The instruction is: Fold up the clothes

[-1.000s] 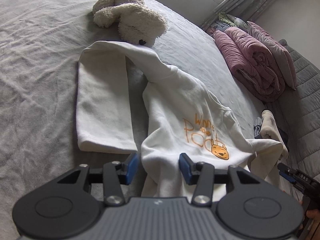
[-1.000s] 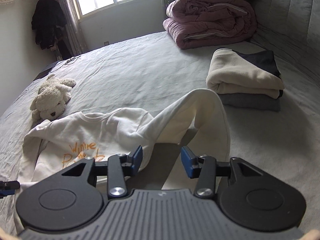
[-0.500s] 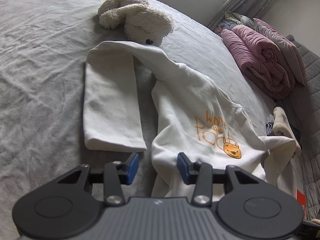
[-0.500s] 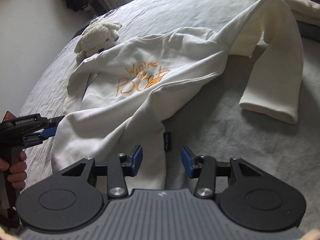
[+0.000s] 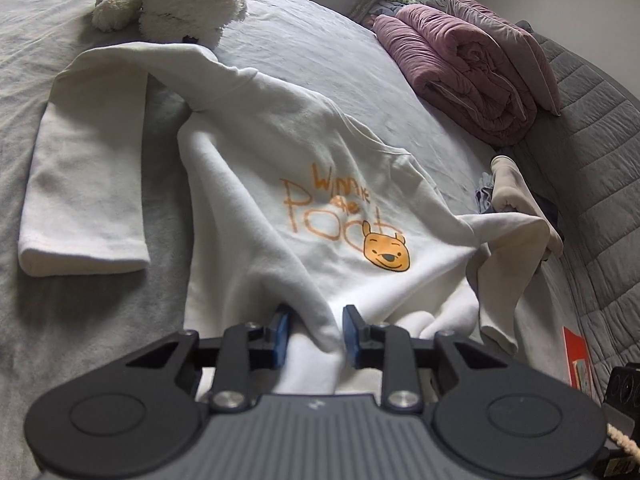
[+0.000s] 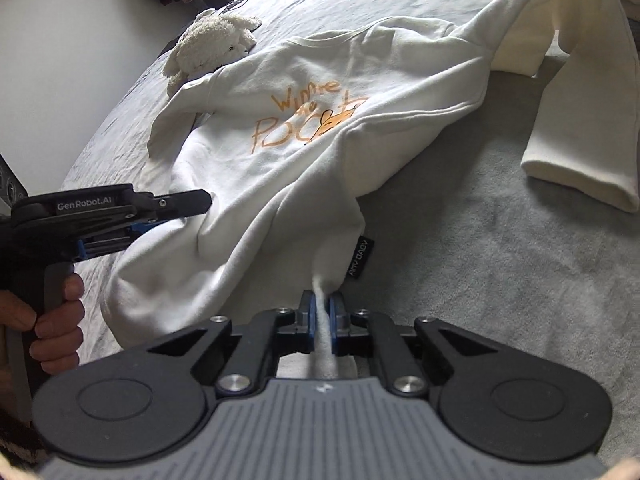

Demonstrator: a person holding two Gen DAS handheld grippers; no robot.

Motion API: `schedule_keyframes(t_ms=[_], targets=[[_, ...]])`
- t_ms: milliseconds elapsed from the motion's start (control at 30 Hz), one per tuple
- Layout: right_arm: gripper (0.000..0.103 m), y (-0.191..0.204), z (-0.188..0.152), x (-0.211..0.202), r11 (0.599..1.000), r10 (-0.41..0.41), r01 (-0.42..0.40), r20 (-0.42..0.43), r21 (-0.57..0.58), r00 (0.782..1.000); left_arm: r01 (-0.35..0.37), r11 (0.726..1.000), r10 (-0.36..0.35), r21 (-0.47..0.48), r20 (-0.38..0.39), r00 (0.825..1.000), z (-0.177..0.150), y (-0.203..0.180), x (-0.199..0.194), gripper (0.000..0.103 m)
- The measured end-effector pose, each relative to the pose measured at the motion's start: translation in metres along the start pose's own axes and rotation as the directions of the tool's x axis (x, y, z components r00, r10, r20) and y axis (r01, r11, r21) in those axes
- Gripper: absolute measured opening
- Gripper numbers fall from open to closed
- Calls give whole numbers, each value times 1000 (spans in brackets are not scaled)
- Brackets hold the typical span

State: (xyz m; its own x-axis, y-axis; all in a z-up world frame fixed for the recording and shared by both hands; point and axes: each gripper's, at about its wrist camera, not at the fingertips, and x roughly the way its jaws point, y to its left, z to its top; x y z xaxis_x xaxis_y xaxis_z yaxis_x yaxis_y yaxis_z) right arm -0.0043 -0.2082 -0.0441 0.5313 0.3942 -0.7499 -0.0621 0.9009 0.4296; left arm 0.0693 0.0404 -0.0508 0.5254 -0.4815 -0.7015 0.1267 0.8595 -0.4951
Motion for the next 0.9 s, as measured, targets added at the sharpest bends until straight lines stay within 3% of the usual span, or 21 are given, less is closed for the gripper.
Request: schedule_keyframes(t_ms=[200, 400, 600, 733, 900], targets=[[7, -22, 12, -29, 996, -82, 79, 97, 40, 992, 22, 1000, -22, -13, 12, 1000, 3, -6, 1, 29], [7, -55, 21, -36, 976, -209, 199, 126, 85, 970, 35, 999, -34, -21, 46, 998, 5, -1, -15, 29], [6, -79, 19, -26, 972, -214, 202, 96, 123, 972, -59, 998, 57, 31, 62, 996, 3, 6, -31, 29], [7, -76, 18, -25, 974, -214, 206, 98, 89, 972, -127, 991, 127, 31, 20, 992, 1, 25, -34, 29], [10, -75, 19, -24, 975, -215, 207, 96, 85, 972, -64, 997, 61, -45, -75, 995, -12, 46, -30, 29]])
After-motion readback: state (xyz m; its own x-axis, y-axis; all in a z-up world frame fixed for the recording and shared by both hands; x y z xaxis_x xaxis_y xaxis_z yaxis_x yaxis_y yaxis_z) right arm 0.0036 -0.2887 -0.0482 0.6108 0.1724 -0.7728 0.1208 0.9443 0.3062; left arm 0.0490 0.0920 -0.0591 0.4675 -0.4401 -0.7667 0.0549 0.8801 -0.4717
